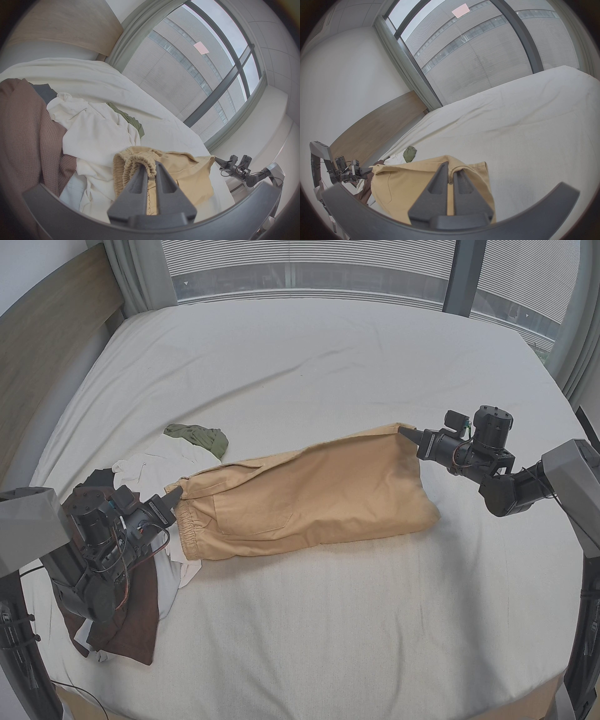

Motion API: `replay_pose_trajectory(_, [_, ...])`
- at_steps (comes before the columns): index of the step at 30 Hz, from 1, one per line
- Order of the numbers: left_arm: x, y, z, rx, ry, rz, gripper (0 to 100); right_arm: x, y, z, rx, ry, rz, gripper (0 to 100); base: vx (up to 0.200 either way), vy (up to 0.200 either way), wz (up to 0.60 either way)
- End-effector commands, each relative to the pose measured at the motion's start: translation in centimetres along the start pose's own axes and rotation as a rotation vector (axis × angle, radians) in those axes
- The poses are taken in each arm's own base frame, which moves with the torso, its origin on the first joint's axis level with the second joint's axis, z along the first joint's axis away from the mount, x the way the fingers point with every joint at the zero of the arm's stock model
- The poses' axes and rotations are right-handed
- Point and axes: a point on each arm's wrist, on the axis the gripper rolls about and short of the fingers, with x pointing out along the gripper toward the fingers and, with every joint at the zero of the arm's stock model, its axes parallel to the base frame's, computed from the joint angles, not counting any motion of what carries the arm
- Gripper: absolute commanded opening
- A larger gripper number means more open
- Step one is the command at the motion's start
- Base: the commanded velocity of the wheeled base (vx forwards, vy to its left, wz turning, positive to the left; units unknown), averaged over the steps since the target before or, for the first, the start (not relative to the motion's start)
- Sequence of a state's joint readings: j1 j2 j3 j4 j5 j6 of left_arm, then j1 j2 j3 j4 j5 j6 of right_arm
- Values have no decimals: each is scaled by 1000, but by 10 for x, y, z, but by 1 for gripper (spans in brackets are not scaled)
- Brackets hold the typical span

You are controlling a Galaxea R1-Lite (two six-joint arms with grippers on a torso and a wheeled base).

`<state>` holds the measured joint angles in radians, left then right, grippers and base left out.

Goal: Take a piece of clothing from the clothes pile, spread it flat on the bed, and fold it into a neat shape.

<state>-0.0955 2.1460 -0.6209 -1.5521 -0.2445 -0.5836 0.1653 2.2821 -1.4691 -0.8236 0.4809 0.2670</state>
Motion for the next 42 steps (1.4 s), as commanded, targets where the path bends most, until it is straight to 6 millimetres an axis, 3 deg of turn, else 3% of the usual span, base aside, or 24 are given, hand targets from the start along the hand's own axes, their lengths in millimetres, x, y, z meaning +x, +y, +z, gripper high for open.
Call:
replay_pose_trajectory(1, [1,1,2,1,-6,1,0,2,-2,-2,0,0,1,0,0,0,0])
replay_pose_trajectory(5, [0,1,2,1,-6,1,0,4,-2,-1,-5,-5,3,0,0,0,0])
replay_pose_trajectory(6, [1,1,2,1,-6,-1,100,5,-1,0,-6,-7,5,0,0,0,0])
replay_pose_trajectory(8, [1,1,2,1,-6,-1,100,6,-2,1,-8,-11,6,0,0,0,0])
replay_pose_trajectory(9, [1,1,2,1,-6,1,100,6,-3,-1,-6,-7,5,100,0,0,0])
replay_pose_trajectory(18, [6,1,11,9,-71,31,100,15,-2,11,-23,-60,-27,100,0,0,0])
replay_pose_trajectory(26, [1,-6,20,12,-97,18,100,1,13,18,-18,-47,-19,100,0,0,0])
replay_pose_trajectory(30, [-2,-13,25,16,-109,3,100,-11,25,20,-2,-28,-13,100,0,0,0])
replay_pose_trajectory(36, [-15,-27,35,8,-114,-43,100,-53,51,24,105,-11,2,100,0,0,0])
replay_pose_trajectory(42, [-27,-32,35,18,-76,-79,100,-87,55,-6,171,3,4,100,0,0,0])
